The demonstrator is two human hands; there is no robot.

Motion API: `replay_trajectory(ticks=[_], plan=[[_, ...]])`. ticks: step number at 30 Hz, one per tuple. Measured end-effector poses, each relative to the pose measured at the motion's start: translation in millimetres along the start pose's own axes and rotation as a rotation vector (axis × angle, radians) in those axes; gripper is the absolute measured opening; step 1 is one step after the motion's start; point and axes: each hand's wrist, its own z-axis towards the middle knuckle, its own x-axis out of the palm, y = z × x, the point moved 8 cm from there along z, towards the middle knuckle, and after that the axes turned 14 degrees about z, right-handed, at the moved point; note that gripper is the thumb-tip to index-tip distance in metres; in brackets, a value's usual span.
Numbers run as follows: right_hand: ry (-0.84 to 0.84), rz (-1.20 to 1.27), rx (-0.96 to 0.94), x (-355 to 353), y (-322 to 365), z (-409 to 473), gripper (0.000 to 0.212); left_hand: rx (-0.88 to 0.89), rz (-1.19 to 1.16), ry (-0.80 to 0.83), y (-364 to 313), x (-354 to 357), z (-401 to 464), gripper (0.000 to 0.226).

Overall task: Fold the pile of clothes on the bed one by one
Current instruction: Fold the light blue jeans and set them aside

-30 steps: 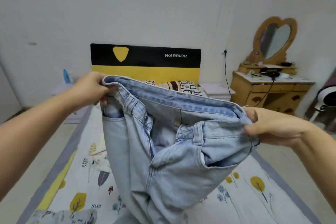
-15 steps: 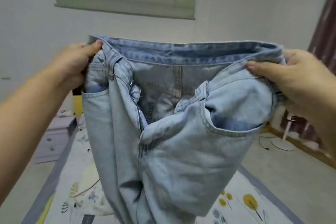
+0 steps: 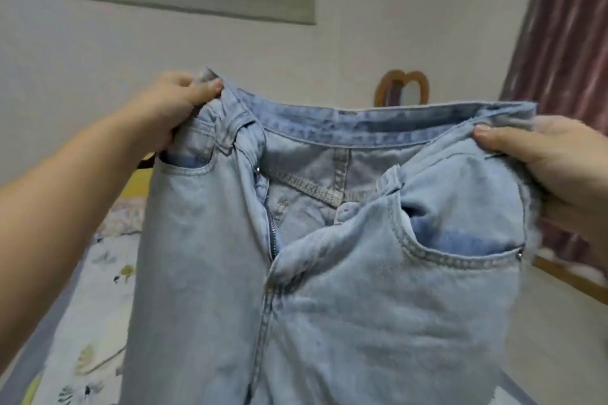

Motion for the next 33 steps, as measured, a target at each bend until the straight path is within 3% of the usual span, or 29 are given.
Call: replay_trajectory(ticks=[2,9,15,21,25,33], plan=[[0.064,-0.082,0.185,-7,-38,-27,0.012,-0.020,0.045,0.070,31,50,-11,0.023],[-0.125,-0.210,0.418,-142,-196,-51,0.008,-0.105,0.271,0.314,132,240,-47,0.029],[-0.242,-0.328,0.525,-259,-303,-43,0.014,-0.191,0.345,0.450,193,400,-58,0.040],[-0.297,-0.435,0.644,-358,-401,-26,0.014,-0.251,0.510,0.508,240,540,-57,0.034],[-0.335,-0.506,0.668,-406,-452,-11,0.033,-0.209,0.618,0.533,272,618,-51,0.039],[-0.239,-0.782,0.646,-473,-551,2,0.015,-0.089,0.780,0.589,351,735,-53,0.038]])
